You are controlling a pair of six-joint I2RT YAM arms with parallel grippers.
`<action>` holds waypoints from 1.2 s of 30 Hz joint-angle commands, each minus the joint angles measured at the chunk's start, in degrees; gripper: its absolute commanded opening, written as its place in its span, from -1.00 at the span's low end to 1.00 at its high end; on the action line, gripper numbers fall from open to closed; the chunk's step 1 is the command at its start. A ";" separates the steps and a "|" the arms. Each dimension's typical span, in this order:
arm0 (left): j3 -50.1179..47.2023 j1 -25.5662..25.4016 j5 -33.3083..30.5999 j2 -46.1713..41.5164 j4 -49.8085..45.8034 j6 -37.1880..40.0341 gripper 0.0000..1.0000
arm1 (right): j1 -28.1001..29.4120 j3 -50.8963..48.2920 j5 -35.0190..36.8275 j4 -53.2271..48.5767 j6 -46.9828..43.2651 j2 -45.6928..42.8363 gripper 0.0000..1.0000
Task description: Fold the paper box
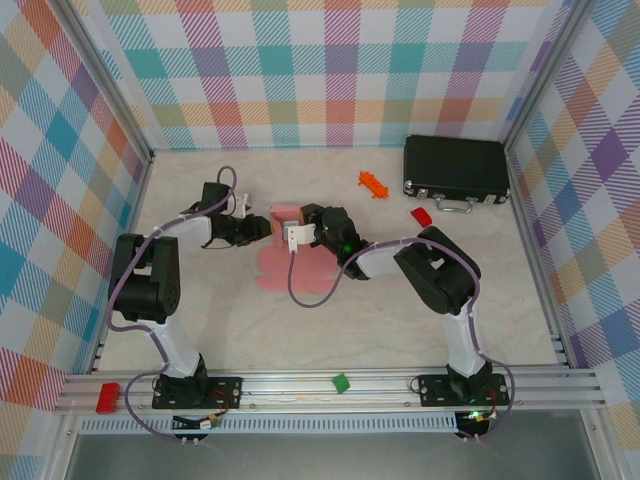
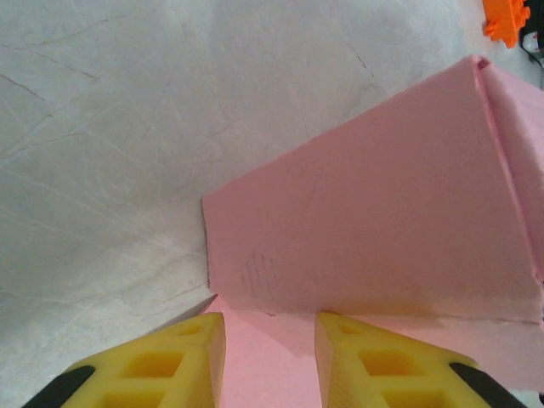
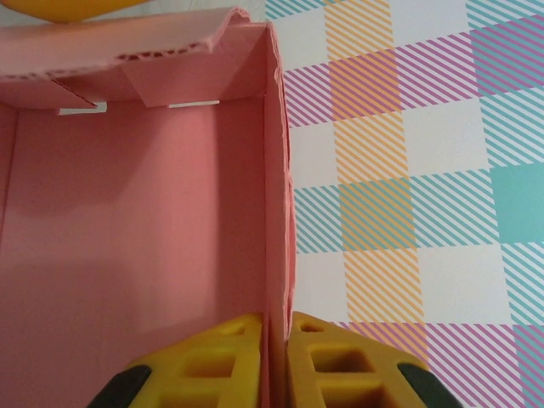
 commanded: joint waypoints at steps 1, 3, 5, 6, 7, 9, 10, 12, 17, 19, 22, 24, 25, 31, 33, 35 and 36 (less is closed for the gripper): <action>-3.52 -0.75 2.12 -3.73 7.95 2.46 -0.34 | 0.70 -0.54 0.40 2.01 -0.77 1.27 -0.69; -6.09 -0.84 2.23 -5.30 12.13 3.17 -0.34 | 0.70 -0.55 0.56 2.10 -0.77 1.38 -0.69; -8.53 -0.93 3.25 -6.60 16.15 4.04 -0.34 | 0.70 -0.55 0.56 2.14 -0.77 1.39 -0.69; -9.25 -1.00 3.95 -6.81 17.47 4.60 -0.34 | 0.78 -0.47 0.56 2.21 -0.77 1.46 -0.69; -9.65 -1.20 3.92 -6.89 18.15 5.02 -0.34 | 0.79 -0.46 0.56 2.22 -0.84 1.43 -0.69; -8.94 -1.32 3.57 -6.23 17.31 5.15 -0.35 | 0.79 -0.32 0.71 2.45 -0.86 1.55 -0.69; -8.19 -1.40 3.23 -5.62 16.62 5.16 -0.35 | 0.75 -0.38 0.74 2.48 -0.86 1.57 -0.68; -6.51 -1.73 2.39 -4.32 14.85 5.61 -0.36 | 0.82 -0.30 0.74 2.48 -0.86 1.71 -0.69; -3.98 -2.71 -1.26 -2.81 12.39 6.06 -0.36 | 1.07 -0.14 0.92 2.42 -0.95 1.91 -0.69; -4.01 -3.13 -2.61 -2.72 12.71 5.95 -0.36 | 1.14 -0.12 0.92 2.57 -0.95 1.98 -0.69; -3.62 -4.18 -5.23 -2.76 12.84 5.96 -0.35 | 1.23 -0.07 0.92 2.67 -0.95 2.09 -0.69; -3.60 -4.52 -7.64 -2.96 12.68 5.83 -0.35 | 1.23 0.06 1.04 2.48 -0.95 2.14 -0.69; -3.91 -4.53 -8.90 -3.34 12.93 5.57 -0.35 | 1.21 0.06 1.09 2.64 -0.95 2.13 -0.68; -7.41 -4.71 -14.89 -7.39 16.03 5.65 -0.32 | 1.32 0.24 1.18 2.62 -1.12 2.17 -0.68; -7.36 -4.70 -16.66 -7.68 15.20 6.25 -0.30 | 1.32 0.33 1.09 2.66 -1.12 2.19 -0.68; -6.84 -4.68 -17.51 -7.52 14.04 6.84 -0.28 | 1.33 0.41 1.14 2.62 -1.12 2.26 -0.68; -6.44 -4.68 -17.18 -7.24 13.76 7.04 -0.27 | 1.32 0.49 1.18 2.65 -1.12 2.31 -0.68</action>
